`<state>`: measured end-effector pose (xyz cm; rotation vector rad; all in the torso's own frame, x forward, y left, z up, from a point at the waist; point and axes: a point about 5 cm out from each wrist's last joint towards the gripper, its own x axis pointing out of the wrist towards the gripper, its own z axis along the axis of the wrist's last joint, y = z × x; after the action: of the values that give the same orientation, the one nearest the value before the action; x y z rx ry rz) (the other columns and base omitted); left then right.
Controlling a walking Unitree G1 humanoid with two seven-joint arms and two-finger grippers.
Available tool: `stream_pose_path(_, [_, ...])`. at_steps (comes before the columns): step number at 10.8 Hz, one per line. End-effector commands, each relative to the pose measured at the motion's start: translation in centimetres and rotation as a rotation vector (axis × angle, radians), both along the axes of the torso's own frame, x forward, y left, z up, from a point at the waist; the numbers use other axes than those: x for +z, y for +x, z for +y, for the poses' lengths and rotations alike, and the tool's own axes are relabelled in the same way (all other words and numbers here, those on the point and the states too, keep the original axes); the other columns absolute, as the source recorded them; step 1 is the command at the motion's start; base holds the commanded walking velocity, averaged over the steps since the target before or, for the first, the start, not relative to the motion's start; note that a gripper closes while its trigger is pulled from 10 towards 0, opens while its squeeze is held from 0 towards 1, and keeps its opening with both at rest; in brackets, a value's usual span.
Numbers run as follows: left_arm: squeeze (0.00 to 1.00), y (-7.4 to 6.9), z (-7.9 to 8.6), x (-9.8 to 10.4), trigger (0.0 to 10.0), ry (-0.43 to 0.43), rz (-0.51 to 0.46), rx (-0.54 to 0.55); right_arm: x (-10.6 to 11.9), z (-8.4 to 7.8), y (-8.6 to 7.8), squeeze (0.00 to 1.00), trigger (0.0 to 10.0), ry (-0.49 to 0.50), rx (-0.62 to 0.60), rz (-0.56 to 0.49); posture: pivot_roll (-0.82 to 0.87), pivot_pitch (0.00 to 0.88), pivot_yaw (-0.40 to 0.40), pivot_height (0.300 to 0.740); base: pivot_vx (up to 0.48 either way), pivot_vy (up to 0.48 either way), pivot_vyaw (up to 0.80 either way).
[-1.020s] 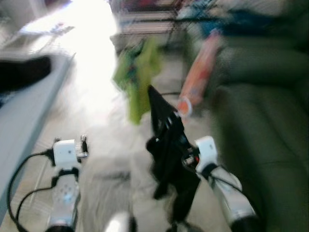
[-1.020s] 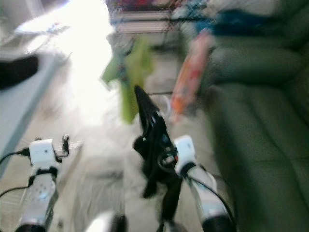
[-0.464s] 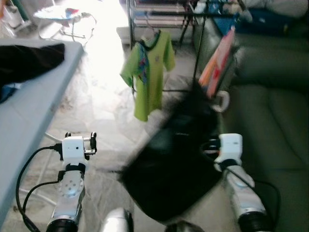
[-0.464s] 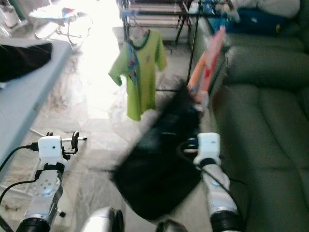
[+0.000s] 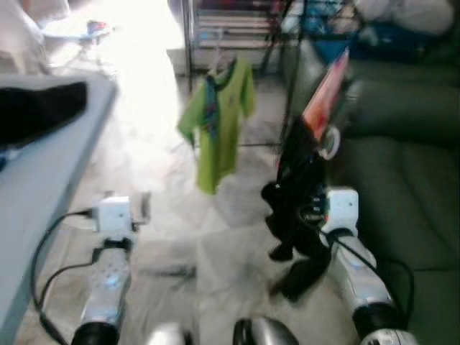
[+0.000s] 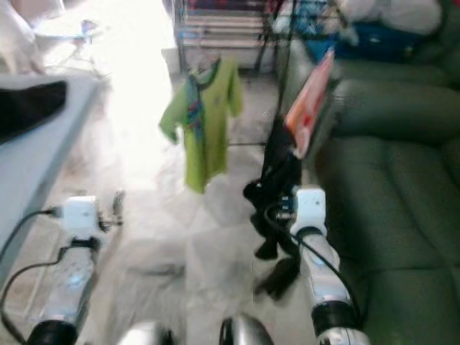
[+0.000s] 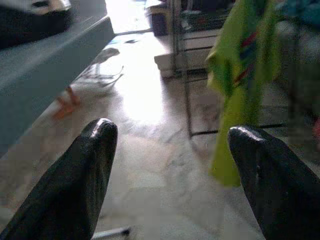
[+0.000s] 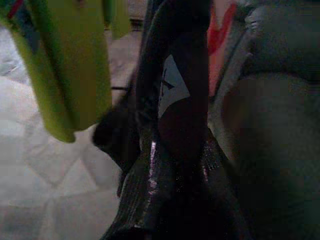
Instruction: Hang hanger
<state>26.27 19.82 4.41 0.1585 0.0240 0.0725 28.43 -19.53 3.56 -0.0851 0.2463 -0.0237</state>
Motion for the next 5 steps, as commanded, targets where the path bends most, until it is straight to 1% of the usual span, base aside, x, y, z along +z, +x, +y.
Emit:
stream_pose_path(1, [0.0,-0.1,0.5,0.3,10.0,0.008,-0.011,0.001,1.3,0.6,0.9,0.0,10.0,-0.005,0.012,-0.069,0.05,0.092,-0.072,0.74,0.48,0.0,0.0])
stream_pose_path(2, [0.0,-0.1,0.3,0.3,10.0,0.007,-0.012,-0.006,1.3,0.7,1.0,0.0,10.0,-0.006,0.014,-0.07,0.05,0.092,-0.072,0.74,0.48,0.0,0.0])
stream_pose_path(3, [0.0,0.1,0.0,0.5,10.0,0.028,-0.022,-0.034,1.3,1.0,1.1,0.0,10.0,-0.01,0.016,-0.073,0.05,0.094,-0.067,0.74,0.48,0.0,0.0])
stream_pose_path(4, [0.0,0.1,0.0,0.6,10.0,0.033,-0.023,-0.04,1.2,1.2,1.2,0.0,10.0,-0.005,0.019,-0.069,0.05,0.094,-0.066,0.74,0.48,0.0,0.0])
stream_pose_path(5, [0.0,0.1,0.0,0.6,10.0,0.036,-0.021,-0.041,0.9,1.7,1.2,0.0,10.0,0.03,0.038,-0.051,0.05,0.097,-0.062,0.74,0.48,0.0,0.0])
